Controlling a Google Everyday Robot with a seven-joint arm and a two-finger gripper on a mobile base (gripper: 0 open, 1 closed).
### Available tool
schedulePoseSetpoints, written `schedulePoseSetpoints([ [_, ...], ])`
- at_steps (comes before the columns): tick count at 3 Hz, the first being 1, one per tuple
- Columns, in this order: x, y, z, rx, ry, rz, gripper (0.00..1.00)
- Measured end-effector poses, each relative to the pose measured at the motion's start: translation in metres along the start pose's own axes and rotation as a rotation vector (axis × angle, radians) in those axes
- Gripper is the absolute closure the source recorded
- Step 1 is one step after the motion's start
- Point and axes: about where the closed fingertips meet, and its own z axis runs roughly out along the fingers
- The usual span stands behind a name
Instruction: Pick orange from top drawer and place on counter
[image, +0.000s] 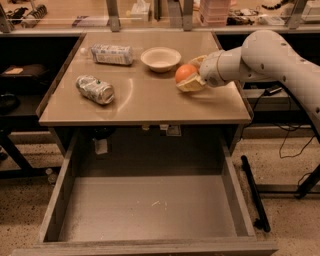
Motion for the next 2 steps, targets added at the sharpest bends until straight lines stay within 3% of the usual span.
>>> schedulePoseSetpoints([
  [1, 0.0, 0.0, 0.0001, 0.0, 0.0, 0.0, 0.0],
  [2, 0.0, 0.0, 0.0001, 0.0, 0.0, 0.0, 0.0],
])
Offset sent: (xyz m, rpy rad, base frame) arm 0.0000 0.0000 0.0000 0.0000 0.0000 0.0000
